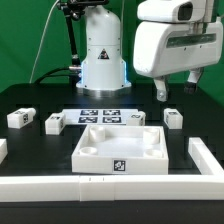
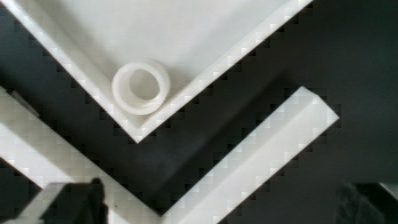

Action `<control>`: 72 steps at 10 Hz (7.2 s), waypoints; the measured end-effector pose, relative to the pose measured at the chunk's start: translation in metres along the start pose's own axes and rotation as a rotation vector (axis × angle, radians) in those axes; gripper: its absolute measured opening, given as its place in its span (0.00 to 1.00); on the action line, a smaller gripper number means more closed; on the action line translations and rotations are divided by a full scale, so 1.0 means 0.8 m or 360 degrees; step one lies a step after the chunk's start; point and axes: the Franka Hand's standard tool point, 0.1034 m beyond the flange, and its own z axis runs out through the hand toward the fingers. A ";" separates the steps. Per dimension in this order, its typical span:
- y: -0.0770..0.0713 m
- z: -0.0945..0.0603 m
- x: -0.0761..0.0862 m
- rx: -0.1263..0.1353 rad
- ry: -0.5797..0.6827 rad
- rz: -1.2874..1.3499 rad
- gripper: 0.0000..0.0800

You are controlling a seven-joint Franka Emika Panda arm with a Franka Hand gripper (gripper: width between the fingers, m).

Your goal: Assemble one leg

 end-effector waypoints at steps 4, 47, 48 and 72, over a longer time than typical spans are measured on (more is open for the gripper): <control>0.000 0.001 0.000 0.0002 -0.0001 0.0002 0.81; -0.037 0.148 -0.128 0.0062 0.0083 -0.0960 0.07; -0.037 0.148 -0.128 0.0062 0.0083 -0.0960 0.07; -0.041 0.146 -0.065 0.0075 0.0062 -0.1187 0.72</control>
Offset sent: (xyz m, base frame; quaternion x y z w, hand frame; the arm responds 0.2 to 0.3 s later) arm 0.0000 0.0000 0.0000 0.0000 0.0000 0.0000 1.0000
